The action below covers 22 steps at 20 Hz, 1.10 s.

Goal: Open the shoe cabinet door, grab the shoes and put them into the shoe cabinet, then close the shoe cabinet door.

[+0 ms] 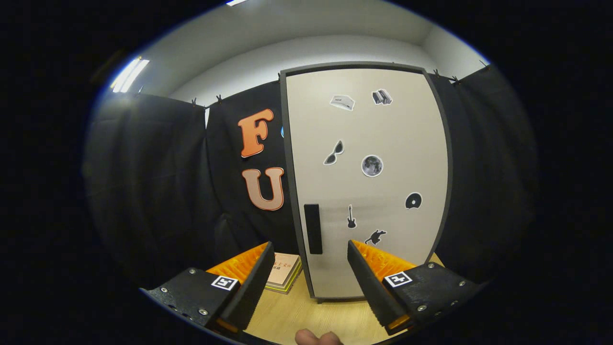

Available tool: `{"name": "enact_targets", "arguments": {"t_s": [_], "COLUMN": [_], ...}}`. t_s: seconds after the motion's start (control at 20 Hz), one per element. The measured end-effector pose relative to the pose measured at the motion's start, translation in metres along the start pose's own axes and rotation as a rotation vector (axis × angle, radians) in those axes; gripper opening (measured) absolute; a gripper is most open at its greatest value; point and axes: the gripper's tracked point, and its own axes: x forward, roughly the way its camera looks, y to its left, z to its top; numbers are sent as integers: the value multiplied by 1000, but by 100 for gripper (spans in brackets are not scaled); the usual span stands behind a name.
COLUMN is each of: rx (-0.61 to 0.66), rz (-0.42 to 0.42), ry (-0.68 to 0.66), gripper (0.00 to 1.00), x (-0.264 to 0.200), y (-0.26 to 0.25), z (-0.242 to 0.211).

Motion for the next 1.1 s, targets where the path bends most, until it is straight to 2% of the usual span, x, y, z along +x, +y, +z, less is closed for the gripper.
{"name": "enact_targets", "arguments": {"t_s": [0.35, 0.6, 0.75, 1.1], "rx": [-15, 7, 16, 15], "rz": [-40, -72, -104, -100], "ry": [-88, -103, -130, -163], "gripper": [96, 95, 95, 95], "x": [-84, -133, -152, -180], "y": [-24, -57, -73, -84], "z": [21, 17, 20, 29]}}
